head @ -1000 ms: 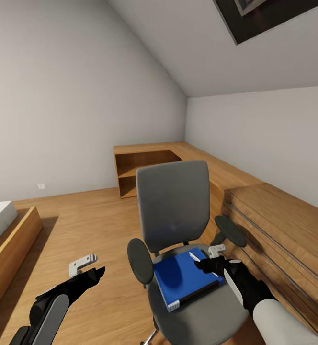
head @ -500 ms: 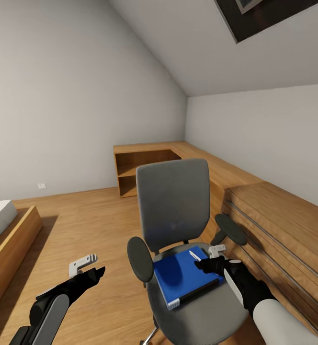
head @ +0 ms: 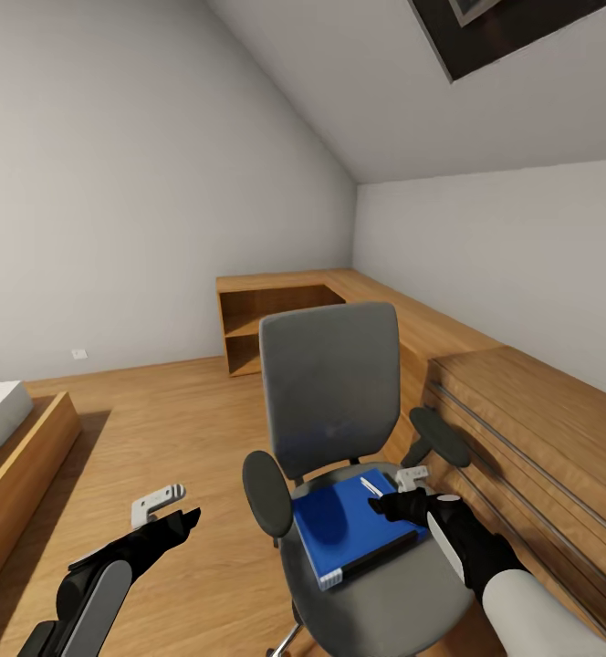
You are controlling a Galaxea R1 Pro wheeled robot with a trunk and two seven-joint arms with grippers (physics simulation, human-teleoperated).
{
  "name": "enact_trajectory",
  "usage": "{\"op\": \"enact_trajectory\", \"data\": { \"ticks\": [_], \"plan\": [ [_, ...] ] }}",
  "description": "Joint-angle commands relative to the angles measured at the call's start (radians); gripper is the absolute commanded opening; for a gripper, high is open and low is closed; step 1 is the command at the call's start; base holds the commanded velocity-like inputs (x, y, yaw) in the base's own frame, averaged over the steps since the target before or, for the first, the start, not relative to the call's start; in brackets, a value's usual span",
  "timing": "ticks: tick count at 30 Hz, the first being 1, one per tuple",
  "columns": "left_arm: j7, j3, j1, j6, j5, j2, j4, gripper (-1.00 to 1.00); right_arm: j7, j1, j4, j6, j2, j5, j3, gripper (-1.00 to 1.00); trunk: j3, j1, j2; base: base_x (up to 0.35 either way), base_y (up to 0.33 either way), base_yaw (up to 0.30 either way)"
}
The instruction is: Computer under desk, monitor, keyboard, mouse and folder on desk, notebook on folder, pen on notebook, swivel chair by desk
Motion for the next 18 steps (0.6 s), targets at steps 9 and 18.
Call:
{"op": "enact_trajectory", "data": {
  "ticks": [9,18],
  "plan": [
    [0.01,-0.002,-0.001,0.001,0.011,0.001,-0.001,1.0,0.019,-0.001,-0.001,0.005,-0.002,0.003,0.003,1.0,-0.001,0.0,-0.001,0.0,0.0,0.0],
    [0.01,-0.001,-0.001,0.001,0.011,0.001,-0.002,1.0,0.018,-0.001,-0.002,0.014,0.0,0.006,0.006,1.0,-0.001,0.0,-0.001,0.0,0.0,0.0]
  ]
}}
